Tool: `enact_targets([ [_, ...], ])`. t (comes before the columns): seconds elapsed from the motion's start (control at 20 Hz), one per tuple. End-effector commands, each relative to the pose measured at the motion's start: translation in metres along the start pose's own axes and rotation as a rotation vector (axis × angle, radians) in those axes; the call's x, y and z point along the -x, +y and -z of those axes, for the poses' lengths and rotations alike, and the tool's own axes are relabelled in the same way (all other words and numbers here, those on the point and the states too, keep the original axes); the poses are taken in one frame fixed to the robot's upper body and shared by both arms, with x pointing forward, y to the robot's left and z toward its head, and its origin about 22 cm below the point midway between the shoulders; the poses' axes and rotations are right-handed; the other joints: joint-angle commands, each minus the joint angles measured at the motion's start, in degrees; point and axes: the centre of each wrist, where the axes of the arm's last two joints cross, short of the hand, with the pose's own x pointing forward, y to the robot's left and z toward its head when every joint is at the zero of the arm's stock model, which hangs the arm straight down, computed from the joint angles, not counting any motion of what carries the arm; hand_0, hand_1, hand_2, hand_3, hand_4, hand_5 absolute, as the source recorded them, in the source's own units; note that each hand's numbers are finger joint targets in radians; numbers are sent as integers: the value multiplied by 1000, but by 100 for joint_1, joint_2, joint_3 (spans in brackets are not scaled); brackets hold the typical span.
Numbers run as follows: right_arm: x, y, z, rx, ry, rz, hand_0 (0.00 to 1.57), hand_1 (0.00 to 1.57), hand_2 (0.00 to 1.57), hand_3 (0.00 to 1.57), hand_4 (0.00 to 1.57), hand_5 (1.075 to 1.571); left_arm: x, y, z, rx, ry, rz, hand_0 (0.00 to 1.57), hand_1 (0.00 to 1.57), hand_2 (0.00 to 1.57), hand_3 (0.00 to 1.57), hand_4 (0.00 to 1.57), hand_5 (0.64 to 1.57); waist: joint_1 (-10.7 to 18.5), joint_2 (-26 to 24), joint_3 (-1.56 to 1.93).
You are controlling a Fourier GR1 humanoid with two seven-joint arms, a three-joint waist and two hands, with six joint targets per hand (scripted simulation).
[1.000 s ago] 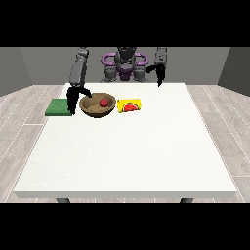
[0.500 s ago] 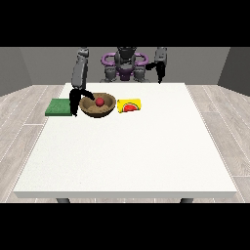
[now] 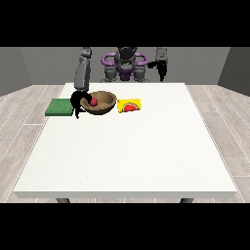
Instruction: Pick the cup and pour the ball into the bowl, then pick the bowl and place it on the pad
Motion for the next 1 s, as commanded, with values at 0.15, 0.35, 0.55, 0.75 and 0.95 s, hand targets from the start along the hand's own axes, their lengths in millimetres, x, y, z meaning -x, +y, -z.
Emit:
enact_targets([
  [0.15, -9, -27, 3, 149, 169, -31, 1571, 1571, 1571, 1571, 936, 1488, 3, 5, -9, -20, 30, -6, 0, 0, 0, 0, 1012, 1382, 86, -51, 204],
  [0.35, -38, -13, 31, 158, 171, -36, 1571, 1571, 1571, 1465, 931, 1491, 23, 26, -17, -21, 82, -22, 0, 0, 0, 0, 1095, 1360, -40, -287, 201],
  [0.55, -72, -31, 48, 150, 204, -75, 1571, 1571, 1571, 1468, 934, 1501, 35, 38, -23, -53, 152, -19, 0, 0, 0, 0, 1143, 1358, -357, -634, 202],
  [0.75, -98, -25, 64, 160, 195, -114, 1571, 1571, 1571, 1265, 929, 1503, 52, 14, -34, -79, 177, -18, 0, 0, 0, 0, 1160, 1357, -556, -648, 204],
  [0.95, -94, -66, 46, 173, 258, -148, 1571, 1571, 1571, 1155, 956, 1494, 54, 38, -54, -61, 239, -42, 0, 0, 0, 0, 1161, 1351, -570, -1084, 207],
])
